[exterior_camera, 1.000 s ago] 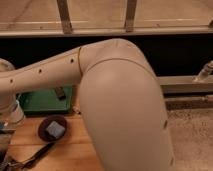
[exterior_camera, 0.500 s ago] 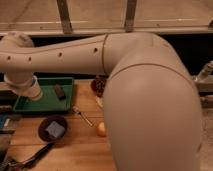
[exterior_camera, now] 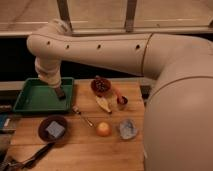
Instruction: Stack cups into tray
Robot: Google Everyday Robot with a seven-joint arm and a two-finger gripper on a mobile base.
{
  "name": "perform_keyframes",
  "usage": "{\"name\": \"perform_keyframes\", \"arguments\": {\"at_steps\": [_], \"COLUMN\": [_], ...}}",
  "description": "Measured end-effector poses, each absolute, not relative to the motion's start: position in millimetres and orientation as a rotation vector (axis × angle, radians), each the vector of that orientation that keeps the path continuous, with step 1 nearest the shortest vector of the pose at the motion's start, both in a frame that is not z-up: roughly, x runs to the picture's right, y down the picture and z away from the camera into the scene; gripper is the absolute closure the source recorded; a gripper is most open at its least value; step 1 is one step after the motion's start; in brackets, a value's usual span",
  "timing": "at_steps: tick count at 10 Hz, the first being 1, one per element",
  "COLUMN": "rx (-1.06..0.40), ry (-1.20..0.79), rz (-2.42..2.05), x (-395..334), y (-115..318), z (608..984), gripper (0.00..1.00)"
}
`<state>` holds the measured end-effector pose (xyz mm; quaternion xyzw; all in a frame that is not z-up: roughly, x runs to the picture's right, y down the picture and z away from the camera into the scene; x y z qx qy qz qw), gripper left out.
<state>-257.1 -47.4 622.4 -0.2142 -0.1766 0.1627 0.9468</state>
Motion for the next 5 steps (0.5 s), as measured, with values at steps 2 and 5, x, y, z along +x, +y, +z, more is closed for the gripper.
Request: {"name": "perform_keyframes", "arguments": {"at_steps": [2, 5], "rx": [-0.438, -0.431], "ry": [-0.361, -0.381], "rz": [0.329, 0.349], "x": [-259.1, -254.7], "y": [-46.5, -48.3], "z": [621.7, 622.5], "gripper": [1.0, 1.0]}}
